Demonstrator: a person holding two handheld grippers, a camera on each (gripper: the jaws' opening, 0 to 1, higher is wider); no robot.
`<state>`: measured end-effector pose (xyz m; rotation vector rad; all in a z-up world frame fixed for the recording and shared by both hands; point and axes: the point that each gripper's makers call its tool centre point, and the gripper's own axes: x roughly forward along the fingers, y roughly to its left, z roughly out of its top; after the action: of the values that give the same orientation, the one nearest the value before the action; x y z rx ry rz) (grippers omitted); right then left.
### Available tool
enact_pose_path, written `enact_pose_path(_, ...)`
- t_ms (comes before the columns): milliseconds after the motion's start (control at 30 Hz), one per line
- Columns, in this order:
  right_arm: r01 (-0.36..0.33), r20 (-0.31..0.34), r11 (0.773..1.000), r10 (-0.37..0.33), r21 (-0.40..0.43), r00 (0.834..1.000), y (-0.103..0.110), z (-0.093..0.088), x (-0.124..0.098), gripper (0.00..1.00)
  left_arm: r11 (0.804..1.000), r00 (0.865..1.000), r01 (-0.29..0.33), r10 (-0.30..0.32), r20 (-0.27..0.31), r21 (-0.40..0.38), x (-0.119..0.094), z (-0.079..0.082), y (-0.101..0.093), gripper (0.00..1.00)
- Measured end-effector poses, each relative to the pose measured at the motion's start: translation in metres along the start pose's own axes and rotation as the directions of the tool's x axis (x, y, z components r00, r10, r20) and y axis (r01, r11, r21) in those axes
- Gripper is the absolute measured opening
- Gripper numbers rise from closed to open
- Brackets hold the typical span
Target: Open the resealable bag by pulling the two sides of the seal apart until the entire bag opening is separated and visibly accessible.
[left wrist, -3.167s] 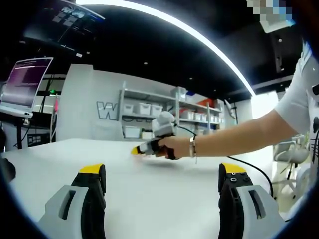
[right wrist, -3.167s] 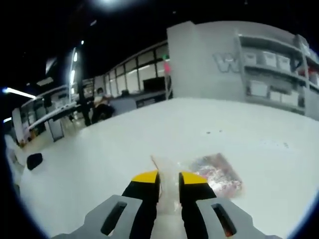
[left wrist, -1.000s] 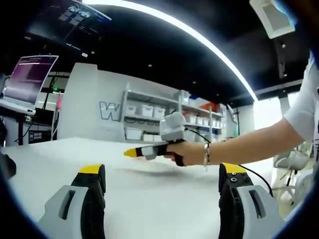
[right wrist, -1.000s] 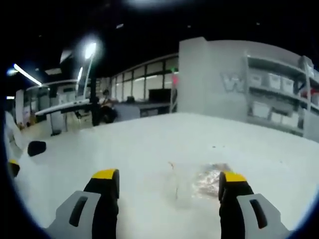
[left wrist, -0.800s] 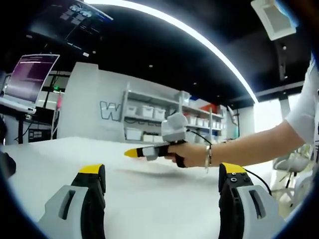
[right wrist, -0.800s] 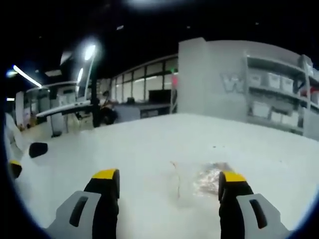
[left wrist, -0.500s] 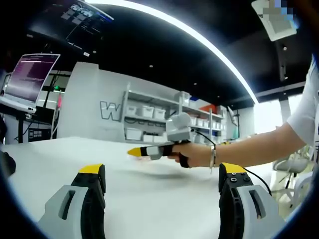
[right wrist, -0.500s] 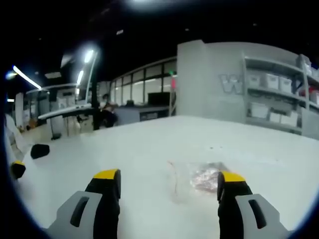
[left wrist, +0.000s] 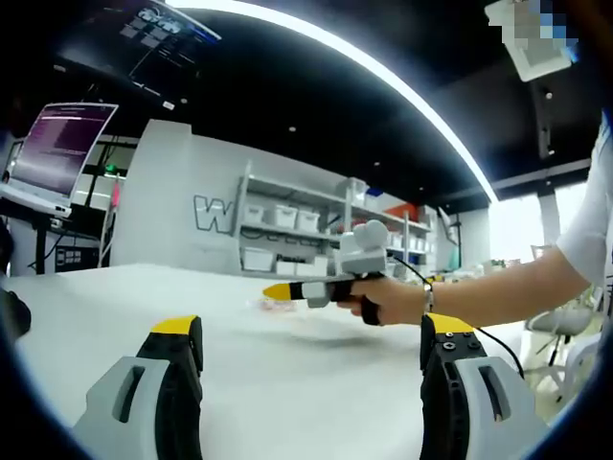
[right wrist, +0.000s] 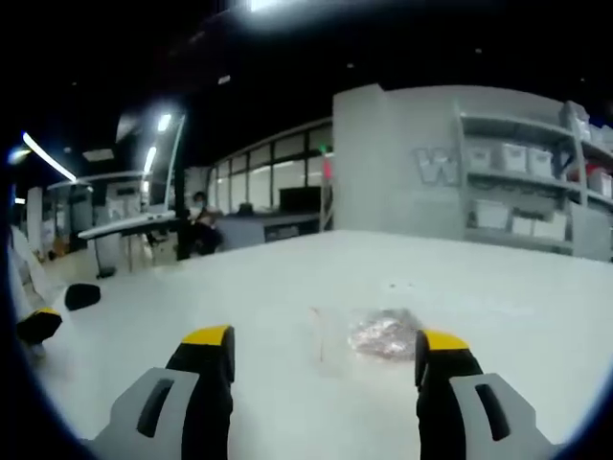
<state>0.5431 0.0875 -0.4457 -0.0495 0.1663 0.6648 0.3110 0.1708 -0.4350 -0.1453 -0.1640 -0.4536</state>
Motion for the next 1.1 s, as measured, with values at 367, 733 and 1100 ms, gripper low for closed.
enact_pose_path(367, 0.011, 0.03, 1.0, -0.011, 0.004, 0.999, -0.001, 0.005, -0.024, 0.76, 1.0, 1.0, -0.003, 0.003, 0.002, -0.003, -0.001, 0.0, 0.0, 0.93)
enact_pose_path(733, 0.028, 0.05, 1.0, -0.029, 0.014, 0.998, -0.009, 0.006, -0.044, 0.76, 1.0, 1.0, -0.004, 0.004, 0.008, -0.011, -0.001, 0.002, 0.002, 0.93)
enact_pose_path(1100, 0.037, 0.07, 0.999, -0.039, 0.021, 0.997, -0.008, 0.003, -0.072, 0.76, 1.0, 1.0, -0.009, 0.01, 0.011, -0.014, -0.002, 0.002, 0.003, 0.93)
